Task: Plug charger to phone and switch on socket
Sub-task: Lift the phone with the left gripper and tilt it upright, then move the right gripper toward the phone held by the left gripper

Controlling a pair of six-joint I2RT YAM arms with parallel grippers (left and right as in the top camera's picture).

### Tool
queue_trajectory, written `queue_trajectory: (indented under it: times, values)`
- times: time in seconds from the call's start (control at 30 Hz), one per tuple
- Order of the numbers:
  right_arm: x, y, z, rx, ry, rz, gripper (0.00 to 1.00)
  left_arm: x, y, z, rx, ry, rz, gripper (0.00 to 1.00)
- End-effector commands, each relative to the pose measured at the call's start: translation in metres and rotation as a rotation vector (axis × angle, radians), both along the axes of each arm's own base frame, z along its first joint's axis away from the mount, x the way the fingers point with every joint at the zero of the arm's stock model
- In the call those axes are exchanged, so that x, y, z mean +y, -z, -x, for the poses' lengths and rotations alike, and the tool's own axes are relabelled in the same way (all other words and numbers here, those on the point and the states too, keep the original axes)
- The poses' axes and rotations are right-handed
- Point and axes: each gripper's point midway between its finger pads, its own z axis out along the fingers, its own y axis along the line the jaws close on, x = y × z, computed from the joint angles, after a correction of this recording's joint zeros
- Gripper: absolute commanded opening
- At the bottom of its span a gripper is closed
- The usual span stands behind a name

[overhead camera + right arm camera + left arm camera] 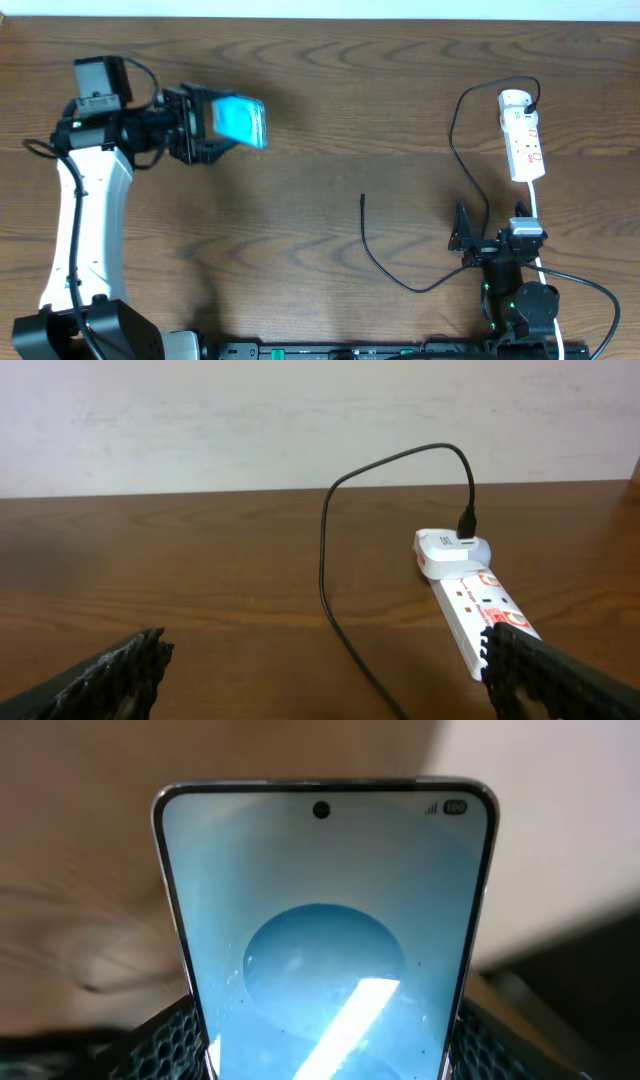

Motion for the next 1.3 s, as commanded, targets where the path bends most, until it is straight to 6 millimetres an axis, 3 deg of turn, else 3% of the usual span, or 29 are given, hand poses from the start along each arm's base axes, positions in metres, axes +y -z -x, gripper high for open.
queue_trajectory:
  times: [0.0,0.2,0.4,0.77,0.93,1.1,1.17,1.27]
  values:
    - [-0.002,0.001,0.0,0.004,0.006,0.009,0.99,0.03,0.039,0.011,0.026,0.014,-0.38,0.07]
    - [-0.002,0.001,0.0,0.003,0.007,0.009,0.99,0.048,0.066,0.039,0.158,0.051,-0.665,0.07]
    - [-0.002,0.001,0.0,0.003,0.006,0.01,0.99,0.05,0.073,0.05,0.193,0.086,-0.802,0.07]
    - [-0.002,0.001,0.0,0.003,0.008,0.011,0.99,0.043,0.073,0.051,0.182,0.112,-0.83,0.07]
    - [-0.012,-0.011,-0.001,-0.047,0.066,0.041,0.99,0.044,0.074,0.054,0.192,0.117,-0.83,0.07]
    - [-0.009,-0.005,0.0,-0.023,0.045,0.04,0.99,0.043,0.074,0.053,0.189,0.116,-0.83,0.07]
    - [-0.003,-0.022,-0.001,-0.092,0.014,-0.001,0.99,0.043,0.074,0.053,0.188,0.115,-0.83,0.07]
    - [0.032,-0.07,0.009,-0.28,-0.198,-0.077,0.99,0.044,0.074,0.053,0.189,0.116,-0.831,0.07]
